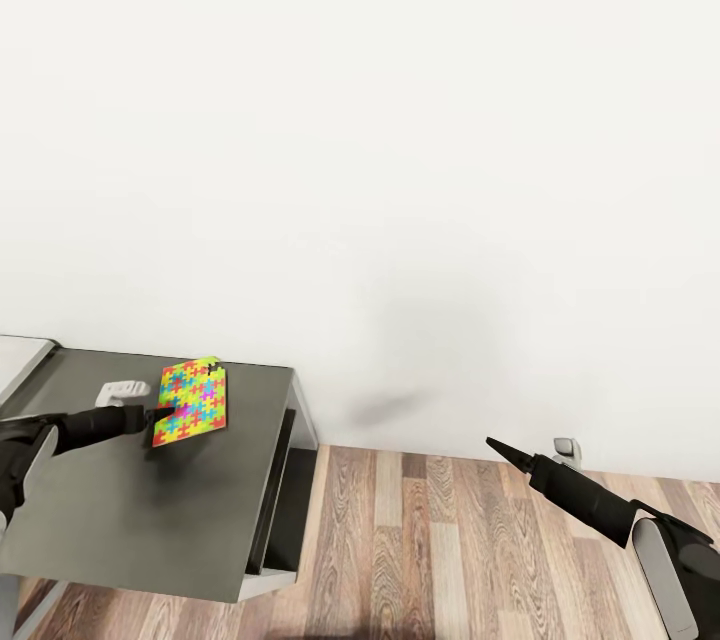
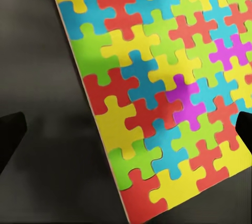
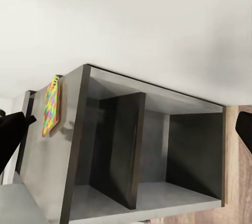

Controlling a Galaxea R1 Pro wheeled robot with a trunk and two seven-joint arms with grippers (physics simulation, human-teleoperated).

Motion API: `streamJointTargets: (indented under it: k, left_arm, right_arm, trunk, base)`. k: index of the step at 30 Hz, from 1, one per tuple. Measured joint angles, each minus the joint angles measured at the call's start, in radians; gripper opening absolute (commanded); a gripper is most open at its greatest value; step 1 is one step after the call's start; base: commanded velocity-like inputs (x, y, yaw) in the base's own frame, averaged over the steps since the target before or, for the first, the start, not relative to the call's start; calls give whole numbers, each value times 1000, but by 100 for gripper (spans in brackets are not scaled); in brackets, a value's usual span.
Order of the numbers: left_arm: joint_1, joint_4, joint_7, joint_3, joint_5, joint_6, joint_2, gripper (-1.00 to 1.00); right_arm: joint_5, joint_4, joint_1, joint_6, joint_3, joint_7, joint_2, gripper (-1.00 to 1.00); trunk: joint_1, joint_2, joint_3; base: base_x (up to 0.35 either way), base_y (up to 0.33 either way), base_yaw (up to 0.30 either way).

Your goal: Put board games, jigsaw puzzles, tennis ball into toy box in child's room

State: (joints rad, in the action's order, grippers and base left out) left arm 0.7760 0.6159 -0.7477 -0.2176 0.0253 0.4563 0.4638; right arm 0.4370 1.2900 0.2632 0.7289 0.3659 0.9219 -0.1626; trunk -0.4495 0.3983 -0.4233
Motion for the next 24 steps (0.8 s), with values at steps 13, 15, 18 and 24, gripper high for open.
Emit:
streamJointTargets:
  k: [13,15,18,24]
  left_arm:
    - [5,0,1,-1,0,30,-2,100]
    - [6,0,1,-1,0,29,-3,100]
    - [6,0,-3,-1,-1,26,-2,100]
    - [6,0,-8,-1,-1,24,-2,100]
  right_arm:
    - [1,0,0,1,0,1,-1,100]
    - [1,0,0,1,0,1,-1,100]
    - [2,0,0,2,0,1,-1,100]
    - [2,0,0,2,0,0,-1,100]
  trunk:
    - [0,0,0]
    - [0,0,0]
    - [0,0,0]
    - [0,0,0]
  base:
    - [0,0,0]
    - [0,0,-10]
    - [0,0,-76]
    - [18,25,-205]
